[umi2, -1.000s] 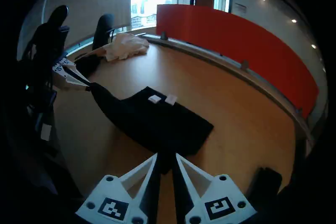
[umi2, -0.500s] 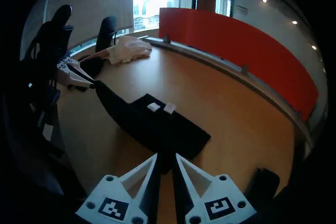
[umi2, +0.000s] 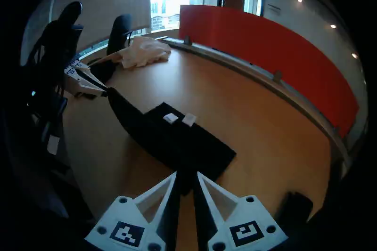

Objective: Fold towel

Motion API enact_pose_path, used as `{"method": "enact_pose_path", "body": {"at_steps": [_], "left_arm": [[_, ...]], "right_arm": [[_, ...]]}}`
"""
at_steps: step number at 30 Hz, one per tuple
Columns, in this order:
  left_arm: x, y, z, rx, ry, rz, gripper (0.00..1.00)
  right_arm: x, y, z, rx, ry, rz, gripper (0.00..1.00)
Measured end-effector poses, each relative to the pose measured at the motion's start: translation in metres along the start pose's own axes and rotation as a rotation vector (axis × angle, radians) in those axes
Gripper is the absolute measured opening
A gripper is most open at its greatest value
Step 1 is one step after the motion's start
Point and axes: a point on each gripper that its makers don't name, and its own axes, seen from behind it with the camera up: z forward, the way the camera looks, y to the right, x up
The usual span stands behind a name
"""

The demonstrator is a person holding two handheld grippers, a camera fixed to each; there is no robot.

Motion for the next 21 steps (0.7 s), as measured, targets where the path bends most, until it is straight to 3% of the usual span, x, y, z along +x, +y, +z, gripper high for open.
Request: {"method": "enact_pose_path", "body": {"at_steps": [14, 21], "left_arm": [[0.015, -0.019, 0.046, 0.012, -0.021, -0.012, 0.09], [0.014, -0.024, 0.064, 0.009, -0.04, -0.004, 0.09]], "right_arm": [[0.003, 0.03, 0.038, -0.006, -0.04, -0.009, 0.16], [-0.005, 0.04, 0.05, -0.002, -0.07, 0.001, 0.16]]}}
